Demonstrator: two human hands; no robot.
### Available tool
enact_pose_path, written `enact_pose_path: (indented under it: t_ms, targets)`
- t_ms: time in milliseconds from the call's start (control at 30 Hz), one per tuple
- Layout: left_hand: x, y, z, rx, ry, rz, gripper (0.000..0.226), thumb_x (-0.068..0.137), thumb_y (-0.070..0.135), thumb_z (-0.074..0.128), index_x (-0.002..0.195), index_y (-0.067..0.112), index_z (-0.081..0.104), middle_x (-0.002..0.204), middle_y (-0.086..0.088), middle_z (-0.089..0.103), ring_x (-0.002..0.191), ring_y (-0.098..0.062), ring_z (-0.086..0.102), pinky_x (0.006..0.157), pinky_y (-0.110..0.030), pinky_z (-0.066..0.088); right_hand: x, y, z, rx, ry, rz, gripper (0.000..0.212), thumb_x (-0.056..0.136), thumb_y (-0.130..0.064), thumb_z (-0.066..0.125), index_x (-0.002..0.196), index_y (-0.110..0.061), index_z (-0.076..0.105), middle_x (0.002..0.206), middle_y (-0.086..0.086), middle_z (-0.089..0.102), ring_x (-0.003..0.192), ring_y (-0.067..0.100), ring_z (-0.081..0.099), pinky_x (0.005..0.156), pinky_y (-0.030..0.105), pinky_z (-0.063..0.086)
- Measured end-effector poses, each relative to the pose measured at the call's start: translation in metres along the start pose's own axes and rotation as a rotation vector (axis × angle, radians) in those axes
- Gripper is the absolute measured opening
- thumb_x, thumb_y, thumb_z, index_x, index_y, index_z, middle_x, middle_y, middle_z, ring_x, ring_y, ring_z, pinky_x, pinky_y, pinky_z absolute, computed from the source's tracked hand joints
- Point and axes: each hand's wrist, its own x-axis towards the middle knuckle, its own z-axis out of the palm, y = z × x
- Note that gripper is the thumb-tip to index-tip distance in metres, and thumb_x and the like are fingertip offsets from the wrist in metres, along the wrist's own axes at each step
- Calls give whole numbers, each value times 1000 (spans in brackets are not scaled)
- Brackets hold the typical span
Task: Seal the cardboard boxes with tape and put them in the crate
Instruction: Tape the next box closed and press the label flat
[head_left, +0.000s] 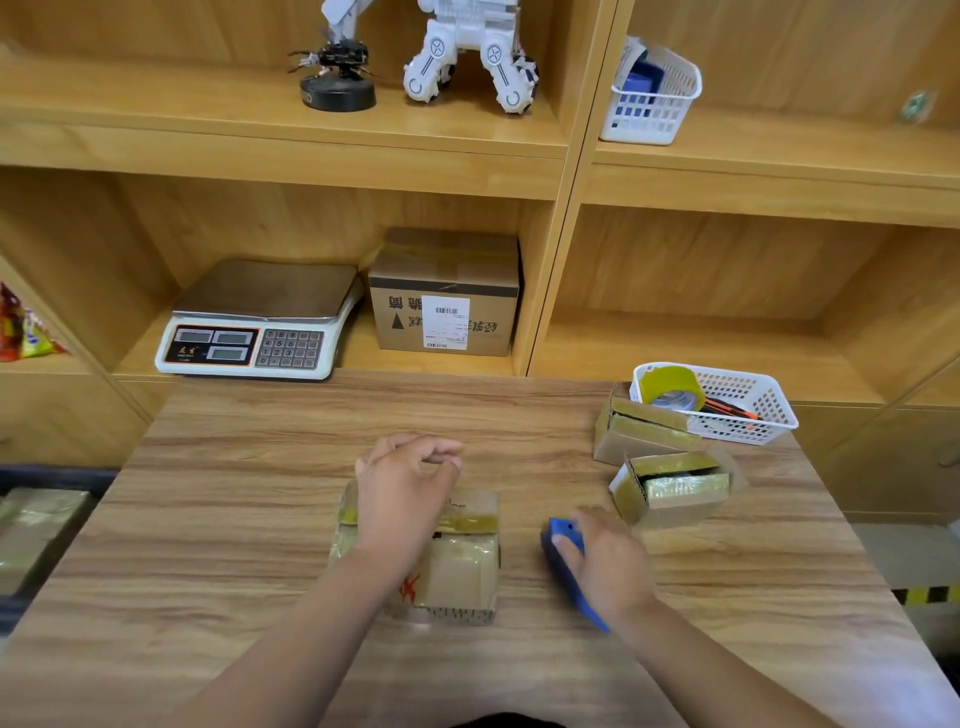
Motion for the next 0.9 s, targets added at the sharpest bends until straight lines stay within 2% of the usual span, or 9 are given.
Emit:
enact_pose_path:
  t_ms: [100, 167, 267, 433, 567, 700, 767, 833, 900]
  targets:
    - [2, -1, -2, -30, -17, -43, 21, 84, 24, 67, 79, 44, 65, 81, 23, 64, 99, 20, 37, 79, -15, 15, 16, -36, -21, 756, 59, 120, 16, 89, -14, 61, 104, -18, 63, 97, -2, 63, 95, 14, 58, 81, 16, 42]
    - [3, -2, -3, -53, -20, -66, 21, 84, 25, 67, 76, 45, 65, 80, 24, 65, 100, 20, 38, 82, -18, 15, 25, -58, -33, 1167, -21, 202, 28, 89, 4, 51, 98, -20, 63, 93, -1, 64, 90, 11, 58, 75, 7, 42]
    - [4, -6, -5, -84, -9, -97, 22, 82, 27, 68, 74, 46, 65, 79, 31, 63, 99, 23, 36, 93, -28, 24, 31, -75, -40, 1385, -100, 230, 35, 84, 11, 47, 94, -17, 66, 84, -1, 67, 77, 2, 61, 69, 8, 43]
    - [8, -15, -4, -84, -35, -132, 19, 83, 30, 66, 75, 47, 65, 81, 36, 62, 100, 19, 40, 92, -30, 32, 31, -84, -35, 1393, 23, 248, 17, 81, 1, 65, 71, -11, 67, 69, -4, 66, 64, 2, 57, 63, 8, 45]
    - [12, -22, -1, -195, -113, -258, 16, 84, 30, 66, 82, 46, 68, 82, 24, 68, 71, -1, 58, 57, -11, 44, 39, -82, -27, 1332, 57, 270, 21, 79, -2, 67, 61, -11, 64, 68, 0, 67, 63, 3, 57, 62, 7, 44]
    - [17, -30, 9, -117, -91, -349, 11, 84, 31, 65, 79, 40, 69, 70, 25, 67, 56, -6, 61, 53, -21, 46, 44, -80, -14, 1206, 27, 326, 25, 79, -6, 69, 56, -14, 61, 55, -11, 61, 52, -2, 52, 56, 10, 41]
    - [18, -36, 17, -17, -90, -370, 11, 85, 31, 64, 78, 38, 69, 64, 20, 68, 50, -5, 58, 60, -21, 46, 47, -79, -5, 1153, 8, 363, 28, 78, -7, 69, 54, -17, 61, 56, -10, 64, 56, 0, 57, 60, 15, 44]
    - [21, -45, 26, 163, -95, -302, 12, 87, 30, 60, 87, 35, 71, 66, 12, 69, 65, -10, 62, 82, -29, 47, 49, -78, 2, 1099, -15, 403, 30, 77, -9, 70, 51, -19, 60, 55, -9, 63, 61, 7, 59, 68, 25, 49]
    - [23, -52, 35, 389, -124, -187, 18, 90, 31, 54, 97, 35, 70, 77, 11, 69, 85, -13, 57, 89, -30, 36, 51, -75, 8, 1028, -28, 443, 34, 75, -14, 71, 45, -22, 58, 48, -13, 57, 56, 9, 52, 70, 30, 48]
